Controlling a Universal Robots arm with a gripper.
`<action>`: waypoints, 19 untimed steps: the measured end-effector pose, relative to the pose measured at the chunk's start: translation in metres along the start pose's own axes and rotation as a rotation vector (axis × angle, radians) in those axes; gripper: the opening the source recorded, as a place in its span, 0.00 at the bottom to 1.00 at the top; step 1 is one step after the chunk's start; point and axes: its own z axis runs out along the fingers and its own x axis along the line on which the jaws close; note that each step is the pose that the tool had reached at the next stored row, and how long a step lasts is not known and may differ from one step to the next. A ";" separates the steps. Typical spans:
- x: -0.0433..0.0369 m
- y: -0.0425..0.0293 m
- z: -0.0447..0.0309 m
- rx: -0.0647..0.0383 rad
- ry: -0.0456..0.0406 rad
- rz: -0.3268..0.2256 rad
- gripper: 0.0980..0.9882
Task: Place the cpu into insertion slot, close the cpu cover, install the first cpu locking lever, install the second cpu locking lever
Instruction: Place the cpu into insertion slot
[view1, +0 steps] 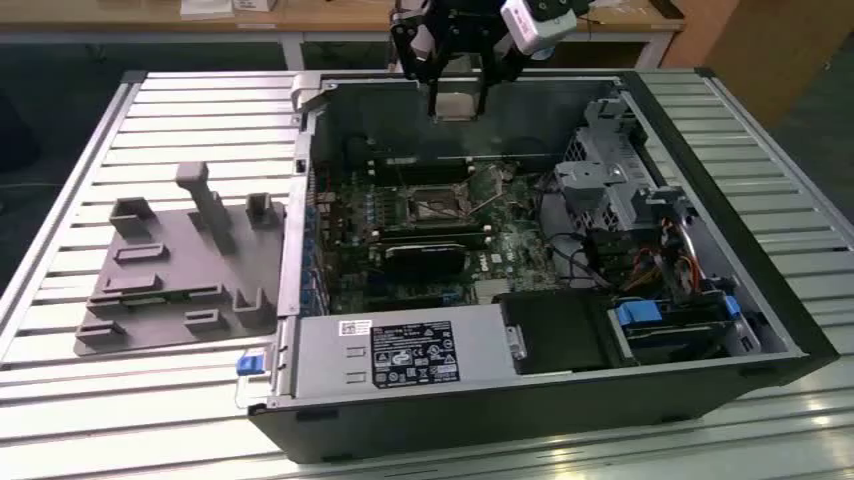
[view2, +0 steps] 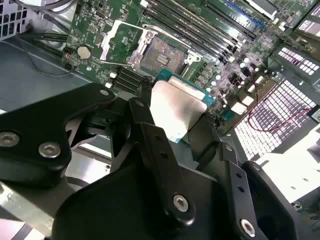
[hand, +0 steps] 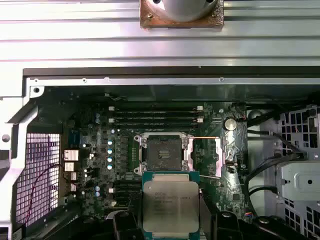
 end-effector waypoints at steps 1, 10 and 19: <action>0.0000 0.0000 0.0000 0.000 0.0000 0.000 0.49; 0.0000 0.0000 0.0000 0.000 0.0000 0.000 0.49; -0.0002 -0.0008 0.0090 0.003 0.0000 0.000 0.49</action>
